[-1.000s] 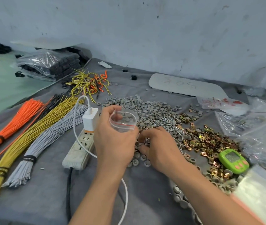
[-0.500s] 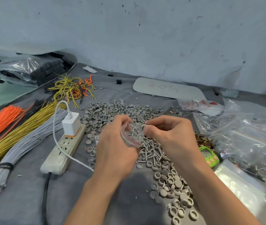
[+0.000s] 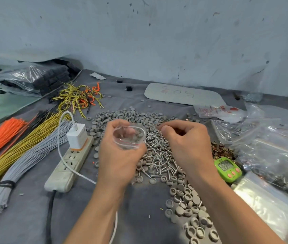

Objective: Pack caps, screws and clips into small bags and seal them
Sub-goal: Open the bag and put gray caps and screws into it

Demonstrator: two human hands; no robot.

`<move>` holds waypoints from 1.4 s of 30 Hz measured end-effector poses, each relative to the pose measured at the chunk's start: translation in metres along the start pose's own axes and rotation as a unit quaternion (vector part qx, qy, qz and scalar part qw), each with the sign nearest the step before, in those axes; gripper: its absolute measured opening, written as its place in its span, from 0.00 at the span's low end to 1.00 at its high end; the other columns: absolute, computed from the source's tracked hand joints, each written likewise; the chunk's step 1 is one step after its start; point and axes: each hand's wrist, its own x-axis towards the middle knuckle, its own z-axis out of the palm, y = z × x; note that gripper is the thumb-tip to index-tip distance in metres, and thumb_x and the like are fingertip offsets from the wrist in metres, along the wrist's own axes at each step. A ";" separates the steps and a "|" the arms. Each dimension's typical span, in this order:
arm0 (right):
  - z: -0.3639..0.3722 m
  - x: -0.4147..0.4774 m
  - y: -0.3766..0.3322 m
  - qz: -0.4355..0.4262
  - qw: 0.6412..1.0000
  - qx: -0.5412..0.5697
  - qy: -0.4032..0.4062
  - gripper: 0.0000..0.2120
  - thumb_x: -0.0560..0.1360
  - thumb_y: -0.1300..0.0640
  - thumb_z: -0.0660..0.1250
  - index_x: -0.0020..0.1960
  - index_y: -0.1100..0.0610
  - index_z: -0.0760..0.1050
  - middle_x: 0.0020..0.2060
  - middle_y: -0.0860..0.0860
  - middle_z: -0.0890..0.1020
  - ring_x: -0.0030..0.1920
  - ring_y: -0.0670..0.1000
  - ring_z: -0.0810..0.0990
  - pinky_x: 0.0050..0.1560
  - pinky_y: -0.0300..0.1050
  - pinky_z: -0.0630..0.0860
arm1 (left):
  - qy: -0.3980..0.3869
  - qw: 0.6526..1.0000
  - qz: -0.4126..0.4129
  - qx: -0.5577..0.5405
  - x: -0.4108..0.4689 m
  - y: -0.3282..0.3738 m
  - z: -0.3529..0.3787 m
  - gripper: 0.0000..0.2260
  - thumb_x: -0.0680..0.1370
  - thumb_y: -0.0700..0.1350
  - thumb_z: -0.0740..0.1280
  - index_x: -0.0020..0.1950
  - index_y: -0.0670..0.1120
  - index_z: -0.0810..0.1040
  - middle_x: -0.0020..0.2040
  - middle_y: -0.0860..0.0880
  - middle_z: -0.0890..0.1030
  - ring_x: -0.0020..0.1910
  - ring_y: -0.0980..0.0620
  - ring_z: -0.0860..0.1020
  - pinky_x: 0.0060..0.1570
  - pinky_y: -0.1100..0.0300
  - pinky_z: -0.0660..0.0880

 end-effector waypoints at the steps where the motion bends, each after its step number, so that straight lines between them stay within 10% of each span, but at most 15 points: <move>1: 0.001 0.001 0.002 0.005 0.998 -0.055 -0.012 0.06 0.77 0.53 0.74 0.43 0.46 0.88 0.32 0.35 0.84 0.32 0.37 0.81 0.31 0.29 0.71 | 0.019 1.000 0.002 -0.022 0.002 0.000 -0.002 0.23 0.62 0.39 0.76 0.53 0.53 0.76 0.47 0.51 0.84 0.43 0.57 0.83 0.44 0.64 0.78; 9: 0.034 -0.022 0.009 -0.083 0.880 -0.359 -0.301 0.06 0.72 0.55 0.73 0.44 0.45 0.86 0.30 0.43 0.77 0.40 0.51 0.78 0.63 0.50 0.71 | 0.100 0.992 0.071 0.020 0.000 0.004 -0.010 0.23 0.63 0.40 0.74 0.54 0.56 0.74 0.45 0.55 0.80 0.46 0.59 0.81 0.46 0.67 0.76; 15: 0.048 -0.029 0.018 -0.158 0.820 -0.470 -0.285 0.04 0.70 0.59 0.68 0.41 0.53 0.82 0.33 0.48 0.75 0.47 0.56 0.82 0.51 0.50 0.61 | 0.046 0.986 0.055 0.151 -0.004 -0.001 -0.013 0.27 0.64 0.39 0.79 0.55 0.60 0.73 0.47 0.62 0.82 0.48 0.62 0.81 0.48 0.60 0.78; 22: 0.045 -0.023 0.022 -0.158 0.810 -0.490 -0.281 0.12 0.70 0.61 0.66 0.32 0.53 0.67 0.28 0.48 0.68 0.40 0.59 0.77 0.54 0.51 0.62 | 0.027 0.987 0.039 0.154 -0.004 -0.003 -0.009 0.24 0.63 0.46 0.75 0.55 0.60 0.73 0.46 0.61 0.82 0.48 0.60 0.81 0.52 0.51 0.79; 29: 0.022 -0.014 0.017 -0.057 0.884 -0.358 -0.294 0.07 0.73 0.61 0.69 0.43 0.50 0.84 0.39 0.52 0.87 0.45 0.56 0.84 0.57 0.46 0.73 | 0.025 0.989 0.032 0.141 -0.007 -0.002 -0.007 0.25 0.63 0.43 0.77 0.54 0.61 0.73 0.47 0.62 0.82 0.49 0.61 0.81 0.52 0.52 0.79; 35: 0.042 -0.025 0.023 -0.188 0.831 -0.444 -0.277 0.05 0.73 0.57 0.70 0.46 0.52 0.84 0.37 0.49 0.76 0.53 0.57 0.77 0.53 0.51 0.64 | 0.036 0.992 0.022 0.121 -0.006 -0.002 -0.008 0.23 0.61 0.45 0.74 0.53 0.60 0.74 0.45 0.57 0.84 0.47 0.57 0.83 0.52 0.47 0.80; 42: 0.030 -0.015 0.022 -0.070 0.904 -0.349 -0.236 0.04 0.76 0.56 0.71 0.43 0.52 0.83 0.37 0.49 0.82 0.47 0.55 0.83 0.57 0.50 0.73 | 0.021 0.987 0.022 0.156 -0.007 -0.007 -0.008 0.26 0.65 0.39 0.78 0.52 0.64 0.73 0.45 0.63 0.82 0.46 0.61 0.81 0.50 0.52 0.80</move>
